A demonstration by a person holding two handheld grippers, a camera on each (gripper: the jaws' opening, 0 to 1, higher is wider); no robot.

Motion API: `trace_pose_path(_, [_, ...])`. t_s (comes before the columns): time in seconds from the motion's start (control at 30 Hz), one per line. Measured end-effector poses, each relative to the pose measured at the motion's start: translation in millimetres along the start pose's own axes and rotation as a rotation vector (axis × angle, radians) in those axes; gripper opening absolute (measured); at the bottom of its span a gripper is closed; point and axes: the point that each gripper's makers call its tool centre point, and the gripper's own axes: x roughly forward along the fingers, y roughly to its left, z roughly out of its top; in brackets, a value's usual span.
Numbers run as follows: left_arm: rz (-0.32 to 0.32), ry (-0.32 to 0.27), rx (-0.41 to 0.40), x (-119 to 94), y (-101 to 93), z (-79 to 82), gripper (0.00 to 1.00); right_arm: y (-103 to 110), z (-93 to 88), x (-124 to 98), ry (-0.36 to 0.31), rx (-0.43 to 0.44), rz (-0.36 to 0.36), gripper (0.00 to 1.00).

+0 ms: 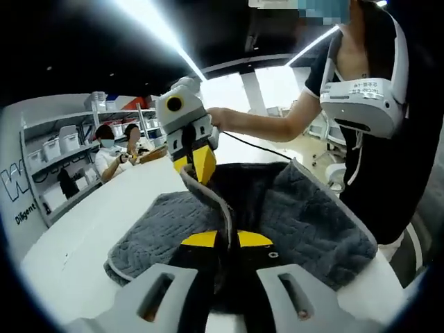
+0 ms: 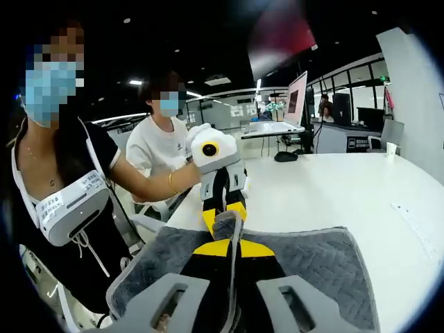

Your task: Open the folded towel by lifting each exposed corner and separating the folded layers until the towel lies flat within the target outline without major curled edges

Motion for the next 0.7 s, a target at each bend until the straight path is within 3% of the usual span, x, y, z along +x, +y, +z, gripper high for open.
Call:
trace_pose_path(0.1, [0.017, -0.005, -0.036, -3, 5.5, -1.3, 0.22, 3, 6.5, -3, -0.01, -0.009, -0.018, 0.0])
trace_pose_path(0.33, [0.096, -0.029, -0.068, -10, 19.3, -1.6, 0.25, 20, 34.0, -15, -0.062, -0.079, -0.066, 0.0])
trace_pose_path(0.57, [0.166, -0.007, -0.075, -15, 33.2, -6.6, 0.27, 30, 45.4, -25, -0.094, -0.102, -0.096, 0.0])
trace_pose_path(0.7, [0.247, 0.028, -0.066, -17, 48.9, -12.3, 0.29, 35, 50.1, -32, -0.112, -0.109, -0.116, 0.0])
